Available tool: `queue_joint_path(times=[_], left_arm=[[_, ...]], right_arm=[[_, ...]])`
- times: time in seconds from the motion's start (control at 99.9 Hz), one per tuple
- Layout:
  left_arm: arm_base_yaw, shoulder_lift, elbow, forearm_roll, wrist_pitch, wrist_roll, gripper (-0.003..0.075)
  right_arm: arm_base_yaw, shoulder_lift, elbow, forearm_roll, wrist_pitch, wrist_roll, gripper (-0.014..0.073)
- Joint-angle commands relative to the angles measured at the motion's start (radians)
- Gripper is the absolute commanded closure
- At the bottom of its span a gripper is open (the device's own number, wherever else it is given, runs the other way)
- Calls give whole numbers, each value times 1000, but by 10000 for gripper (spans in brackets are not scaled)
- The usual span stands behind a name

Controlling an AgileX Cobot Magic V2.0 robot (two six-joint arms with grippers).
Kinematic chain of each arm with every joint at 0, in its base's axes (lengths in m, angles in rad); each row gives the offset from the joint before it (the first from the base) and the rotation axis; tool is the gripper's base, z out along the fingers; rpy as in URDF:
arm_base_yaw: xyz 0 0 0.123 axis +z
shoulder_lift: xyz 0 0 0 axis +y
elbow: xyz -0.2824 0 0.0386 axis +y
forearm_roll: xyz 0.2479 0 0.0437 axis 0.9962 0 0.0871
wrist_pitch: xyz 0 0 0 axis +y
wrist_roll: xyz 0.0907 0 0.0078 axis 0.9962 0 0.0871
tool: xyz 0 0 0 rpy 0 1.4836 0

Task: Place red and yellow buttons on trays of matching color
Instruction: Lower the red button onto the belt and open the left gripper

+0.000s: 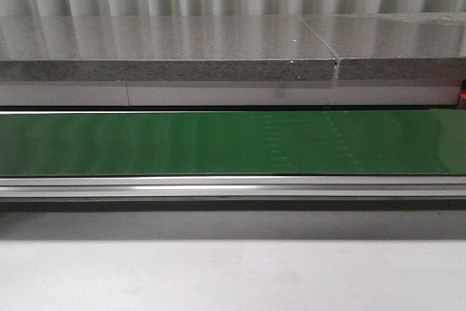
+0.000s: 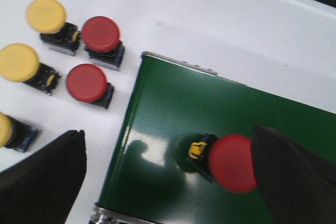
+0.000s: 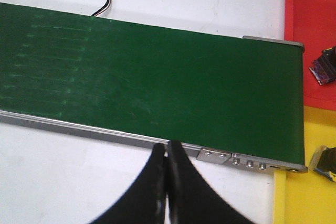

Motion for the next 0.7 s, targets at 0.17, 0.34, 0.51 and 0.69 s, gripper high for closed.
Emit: queue_joint_path(times=[0.17,0.34,0.51,0.69], left_arm=[[195,-37,74,-9,-51,-30,112],[297,-27,192,-9,-134,-32,112],[325,29,243,-9,-200,-32,112],[325,108,220,-3,-212,-32,112]], right_arm=[[1,-6,-24,-1,-53,-5,661],[1,-6,-24,-1,-53,-5,661],[1,-6,-24,-1,-53,-5,661],[1,-6,-24,-1,-53,-5,661]])
